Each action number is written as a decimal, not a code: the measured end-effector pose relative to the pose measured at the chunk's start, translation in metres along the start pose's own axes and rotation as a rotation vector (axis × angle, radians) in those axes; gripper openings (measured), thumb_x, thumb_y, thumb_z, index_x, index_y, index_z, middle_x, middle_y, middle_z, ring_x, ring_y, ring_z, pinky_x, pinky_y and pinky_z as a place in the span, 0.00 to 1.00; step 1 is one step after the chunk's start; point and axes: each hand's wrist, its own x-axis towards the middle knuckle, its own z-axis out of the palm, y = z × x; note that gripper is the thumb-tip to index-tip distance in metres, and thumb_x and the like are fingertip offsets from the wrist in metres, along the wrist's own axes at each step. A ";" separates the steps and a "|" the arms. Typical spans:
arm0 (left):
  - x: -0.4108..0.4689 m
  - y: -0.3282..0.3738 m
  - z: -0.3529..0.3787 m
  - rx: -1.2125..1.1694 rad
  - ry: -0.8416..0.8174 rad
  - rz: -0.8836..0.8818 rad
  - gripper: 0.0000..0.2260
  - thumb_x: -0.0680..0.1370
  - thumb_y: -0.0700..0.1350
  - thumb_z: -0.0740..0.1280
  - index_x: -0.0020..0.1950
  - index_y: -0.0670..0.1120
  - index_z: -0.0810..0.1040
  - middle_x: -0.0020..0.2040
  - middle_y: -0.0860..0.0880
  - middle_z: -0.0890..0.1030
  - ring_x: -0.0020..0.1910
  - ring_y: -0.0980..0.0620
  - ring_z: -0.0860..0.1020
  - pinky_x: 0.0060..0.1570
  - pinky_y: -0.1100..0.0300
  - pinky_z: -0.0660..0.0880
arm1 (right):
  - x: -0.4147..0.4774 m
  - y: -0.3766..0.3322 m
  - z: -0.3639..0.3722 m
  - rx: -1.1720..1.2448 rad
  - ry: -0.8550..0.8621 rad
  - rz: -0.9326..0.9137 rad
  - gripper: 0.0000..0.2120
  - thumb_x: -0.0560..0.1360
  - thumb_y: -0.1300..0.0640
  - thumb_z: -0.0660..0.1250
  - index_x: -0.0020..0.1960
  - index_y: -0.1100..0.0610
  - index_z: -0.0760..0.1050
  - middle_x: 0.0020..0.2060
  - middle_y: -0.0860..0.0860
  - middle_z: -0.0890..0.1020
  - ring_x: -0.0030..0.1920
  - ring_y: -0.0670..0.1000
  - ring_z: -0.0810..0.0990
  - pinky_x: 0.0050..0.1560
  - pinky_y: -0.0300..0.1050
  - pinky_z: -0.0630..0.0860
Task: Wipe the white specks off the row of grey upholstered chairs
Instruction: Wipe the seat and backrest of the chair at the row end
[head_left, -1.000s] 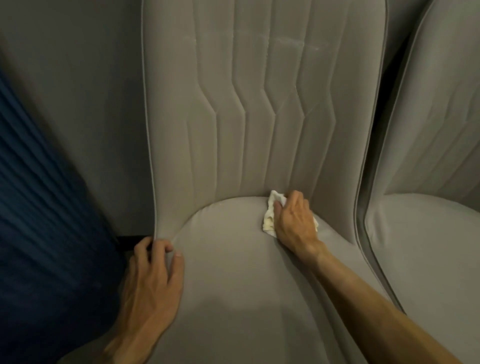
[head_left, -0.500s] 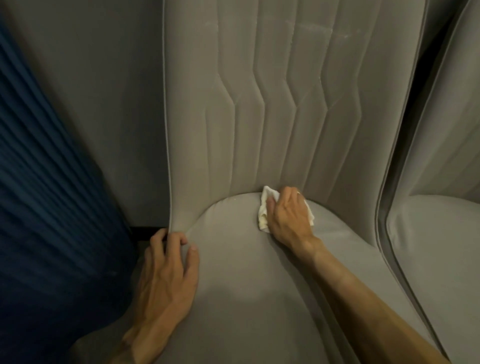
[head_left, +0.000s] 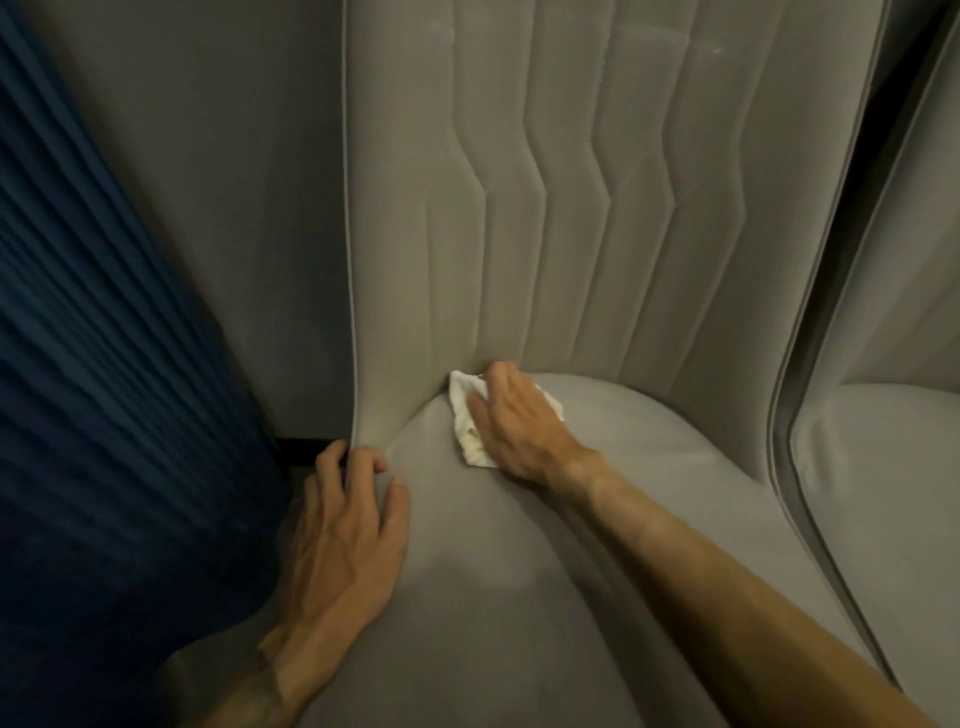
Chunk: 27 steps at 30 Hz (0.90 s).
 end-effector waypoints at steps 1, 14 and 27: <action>0.000 0.001 -0.001 -0.009 -0.001 0.004 0.06 0.83 0.54 0.59 0.57 0.54 0.68 0.69 0.48 0.65 0.60 0.43 0.71 0.55 0.42 0.76 | 0.000 0.010 -0.005 0.026 -0.033 0.013 0.13 0.84 0.54 0.57 0.51 0.64 0.71 0.48 0.63 0.75 0.49 0.62 0.75 0.55 0.55 0.69; 0.000 0.003 -0.001 -0.015 0.037 0.031 0.04 0.84 0.52 0.60 0.56 0.53 0.67 0.69 0.48 0.66 0.57 0.44 0.72 0.54 0.43 0.75 | 0.009 0.012 -0.005 0.071 -0.127 -0.034 0.14 0.84 0.51 0.54 0.55 0.63 0.69 0.51 0.60 0.74 0.54 0.60 0.75 0.58 0.52 0.69; 0.000 0.001 0.000 -0.002 0.038 0.034 0.04 0.83 0.52 0.58 0.56 0.54 0.66 0.68 0.50 0.66 0.56 0.47 0.71 0.51 0.45 0.75 | 0.000 -0.026 0.010 0.113 -0.122 -0.172 0.13 0.84 0.52 0.55 0.51 0.61 0.70 0.46 0.59 0.75 0.48 0.60 0.75 0.54 0.53 0.70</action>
